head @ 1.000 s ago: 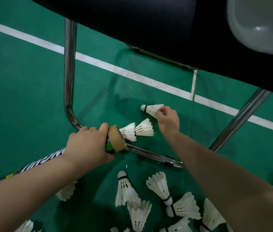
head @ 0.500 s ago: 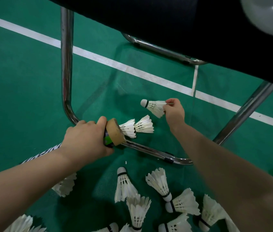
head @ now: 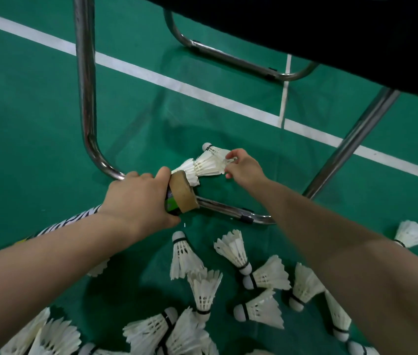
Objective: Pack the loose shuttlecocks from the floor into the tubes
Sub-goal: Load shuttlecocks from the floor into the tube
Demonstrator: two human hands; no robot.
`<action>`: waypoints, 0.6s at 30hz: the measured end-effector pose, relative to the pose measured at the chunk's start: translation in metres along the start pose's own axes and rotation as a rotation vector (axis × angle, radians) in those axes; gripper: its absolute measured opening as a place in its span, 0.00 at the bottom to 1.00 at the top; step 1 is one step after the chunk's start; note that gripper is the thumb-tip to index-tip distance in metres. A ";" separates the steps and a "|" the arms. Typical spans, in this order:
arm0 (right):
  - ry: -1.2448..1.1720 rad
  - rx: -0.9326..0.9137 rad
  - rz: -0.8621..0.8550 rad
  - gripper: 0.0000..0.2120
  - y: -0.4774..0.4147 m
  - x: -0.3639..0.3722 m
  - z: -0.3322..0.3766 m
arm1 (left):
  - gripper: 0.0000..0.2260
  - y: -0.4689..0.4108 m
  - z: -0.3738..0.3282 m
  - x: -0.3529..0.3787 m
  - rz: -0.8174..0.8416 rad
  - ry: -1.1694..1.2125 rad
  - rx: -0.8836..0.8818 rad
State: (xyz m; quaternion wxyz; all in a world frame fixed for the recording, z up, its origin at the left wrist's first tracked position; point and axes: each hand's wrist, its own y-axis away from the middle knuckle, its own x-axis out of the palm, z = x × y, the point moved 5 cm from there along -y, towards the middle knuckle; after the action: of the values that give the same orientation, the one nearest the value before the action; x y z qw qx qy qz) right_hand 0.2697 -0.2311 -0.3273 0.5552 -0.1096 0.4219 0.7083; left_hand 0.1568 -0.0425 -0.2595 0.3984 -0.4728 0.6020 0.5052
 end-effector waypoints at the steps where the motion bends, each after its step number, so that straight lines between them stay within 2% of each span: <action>1: 0.038 0.001 0.020 0.12 0.006 -0.001 -0.001 | 0.25 0.002 -0.003 0.002 0.019 0.003 0.014; 4: 0.139 -0.003 0.099 0.12 0.030 0.003 -0.010 | 0.26 0.008 -0.011 0.006 0.069 0.023 0.050; 9: 0.376 -0.128 0.267 0.08 0.067 0.018 -0.011 | 0.25 0.014 -0.018 0.004 0.098 0.026 0.109; 14: 0.420 -0.105 0.308 0.10 0.085 0.031 -0.011 | 0.26 0.021 -0.023 0.009 0.135 0.006 0.154; 18: 0.552 -0.131 0.311 0.11 0.095 0.033 -0.006 | 0.25 0.025 -0.024 0.009 0.175 -0.025 0.209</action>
State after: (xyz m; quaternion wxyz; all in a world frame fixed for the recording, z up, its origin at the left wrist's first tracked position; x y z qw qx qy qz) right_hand 0.1723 -0.2151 -0.3069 0.2969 -0.2673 0.5220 0.7536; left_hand 0.1307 -0.0661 -0.2581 0.4075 -0.3678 0.6854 0.4785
